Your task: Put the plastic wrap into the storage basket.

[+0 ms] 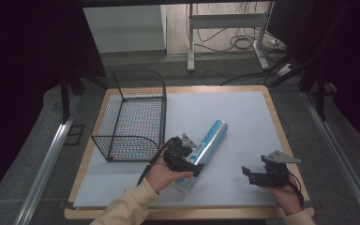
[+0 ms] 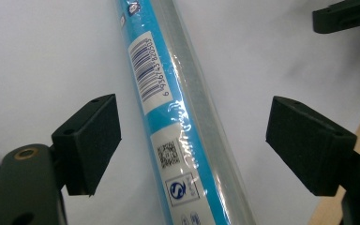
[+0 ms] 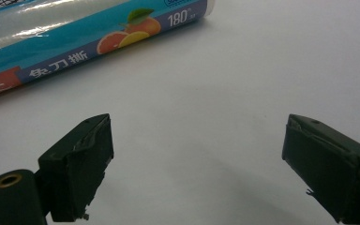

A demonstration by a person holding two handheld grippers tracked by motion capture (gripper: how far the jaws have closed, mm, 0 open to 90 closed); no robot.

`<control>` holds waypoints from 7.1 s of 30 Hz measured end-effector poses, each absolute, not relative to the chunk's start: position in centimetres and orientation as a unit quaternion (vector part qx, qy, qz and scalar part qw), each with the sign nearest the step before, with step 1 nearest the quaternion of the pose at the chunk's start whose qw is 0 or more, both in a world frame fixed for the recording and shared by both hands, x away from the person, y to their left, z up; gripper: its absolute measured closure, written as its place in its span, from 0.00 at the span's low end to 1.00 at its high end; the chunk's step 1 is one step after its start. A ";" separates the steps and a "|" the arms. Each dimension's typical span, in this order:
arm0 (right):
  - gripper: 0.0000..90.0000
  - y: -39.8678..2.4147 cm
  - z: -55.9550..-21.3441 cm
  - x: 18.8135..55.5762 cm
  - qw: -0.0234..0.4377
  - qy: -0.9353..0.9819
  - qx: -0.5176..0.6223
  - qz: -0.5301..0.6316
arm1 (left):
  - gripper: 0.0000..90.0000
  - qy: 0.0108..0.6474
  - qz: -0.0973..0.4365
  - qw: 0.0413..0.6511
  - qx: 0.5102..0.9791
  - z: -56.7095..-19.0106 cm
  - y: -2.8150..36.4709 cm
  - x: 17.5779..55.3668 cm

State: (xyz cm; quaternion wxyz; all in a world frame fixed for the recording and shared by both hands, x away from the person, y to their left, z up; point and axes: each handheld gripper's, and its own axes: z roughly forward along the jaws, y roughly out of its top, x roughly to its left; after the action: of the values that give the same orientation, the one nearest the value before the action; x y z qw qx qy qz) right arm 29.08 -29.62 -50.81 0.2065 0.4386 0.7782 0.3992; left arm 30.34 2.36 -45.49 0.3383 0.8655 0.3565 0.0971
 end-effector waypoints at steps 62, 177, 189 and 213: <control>0.11 -29.7 -51.0 29.2 0.214 0.782 0.440 0.385 | 0.32 0.427 0.024 0.208 0.880 -50.0 -3.5 38.7; 0.11 -30.1 -50.9 29.2 0.219 0.781 0.439 0.386 | 0.36 0.387 0.110 0.376 0.835 -33.6 5.1 39.0; 0.11 -30.0 -50.8 29.2 0.220 0.781 0.438 0.387 | 0.36 0.393 0.126 0.373 0.831 -31.8 6.3 39.7; 0.12 -30.0 -50.9 29.2 0.218 0.781 0.441 0.385 | 0.36 0.414 0.146 0.386 0.811 -28.8 8.6 41.5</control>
State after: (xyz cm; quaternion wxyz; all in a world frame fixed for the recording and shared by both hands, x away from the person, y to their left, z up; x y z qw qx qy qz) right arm 29.17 -30.05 -50.89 0.2178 0.4410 0.7809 0.3852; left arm 41.52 8.61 -28.77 0.3862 0.8111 0.4144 0.1458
